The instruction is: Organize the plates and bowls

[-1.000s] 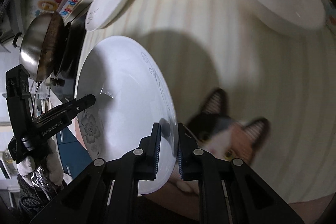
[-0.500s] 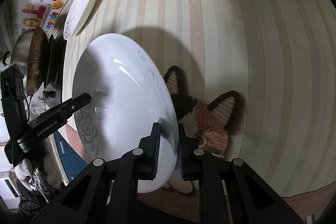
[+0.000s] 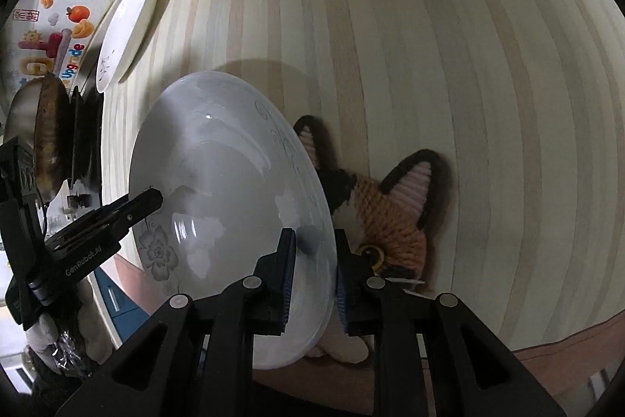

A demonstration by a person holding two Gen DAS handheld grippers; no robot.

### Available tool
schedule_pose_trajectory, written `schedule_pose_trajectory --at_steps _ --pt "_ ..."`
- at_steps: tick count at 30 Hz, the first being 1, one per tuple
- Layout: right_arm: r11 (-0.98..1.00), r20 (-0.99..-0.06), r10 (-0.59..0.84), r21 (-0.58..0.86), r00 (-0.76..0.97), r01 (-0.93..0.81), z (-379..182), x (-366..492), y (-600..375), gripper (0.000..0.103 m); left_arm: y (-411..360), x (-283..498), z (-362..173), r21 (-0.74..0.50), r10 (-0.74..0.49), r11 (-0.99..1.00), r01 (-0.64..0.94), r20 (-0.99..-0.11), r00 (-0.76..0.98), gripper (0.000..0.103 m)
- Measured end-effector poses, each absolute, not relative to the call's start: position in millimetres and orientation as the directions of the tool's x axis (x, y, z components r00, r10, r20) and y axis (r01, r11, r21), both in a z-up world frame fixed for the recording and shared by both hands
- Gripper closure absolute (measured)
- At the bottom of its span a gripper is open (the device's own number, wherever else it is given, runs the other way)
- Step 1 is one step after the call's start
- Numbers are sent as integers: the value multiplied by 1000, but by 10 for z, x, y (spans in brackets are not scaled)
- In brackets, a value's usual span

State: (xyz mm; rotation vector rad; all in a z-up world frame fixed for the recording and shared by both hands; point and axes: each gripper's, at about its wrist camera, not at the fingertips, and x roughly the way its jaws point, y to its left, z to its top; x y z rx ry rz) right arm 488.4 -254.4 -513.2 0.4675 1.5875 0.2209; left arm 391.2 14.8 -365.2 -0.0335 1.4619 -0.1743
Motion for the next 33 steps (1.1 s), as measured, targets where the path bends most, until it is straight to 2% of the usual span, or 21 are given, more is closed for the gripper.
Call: schedule_pose_trajectory --at_steps 5,6,8,11,16,24,28,29,30,32,33 --pt "923 -939 331 343 93 172 -4564 5013 -2724 79 584 4200 -3159 -117 -120 993 25 -964 237 67" --pt "930 -939 317 335 132 152 -4400 5089 -2687 77 726 4292 -3095 -127 -122 992 -3 -957 263 66" --pt "939 -931 309 331 194 97 -4151 5309 -2509 65 942 4521 -3072 -149 -129 988 -49 -950 284 65" --pt "930 -893 356 367 275 -14 -3947 5841 -2048 61 1306 4858 -3202 -165 -123 977 -135 -954 275 65" --pt "925 -873 378 346 310 -153 -4070 6835 -1111 61 1661 5210 -3462 -208 -140 940 -269 -958 250 65" --pt "933 -921 299 227 251 -278 -4531 7817 -257 62 1941 5527 -3683 -209 -131 916 -344 -963 236 65" --pt "934 -931 295 234 214 -271 -4742 8047 -123 63 1991 5666 -3770 -213 -136 912 -352 -963 232 65" --pt "934 -933 293 233 210 -271 -4782 8073 -108 67 1999 5694 -3785 -211 -132 912 -351 -963 235 67" --pt "933 -934 293 235 202 -271 -4830 8109 -98 71 1997 5711 -3788 -210 -129 914 -347 -962 243 75" --pt "937 -938 289 236 193 -256 -4911 8152 -106 85 1987 5739 -3791 -203 -122 917 -342 -962 244 76" --pt "935 -932 303 250 199 -253 -4926 8157 -128 85 1988 5746 -3794 -200 -117 917 -344 -962 248 76"
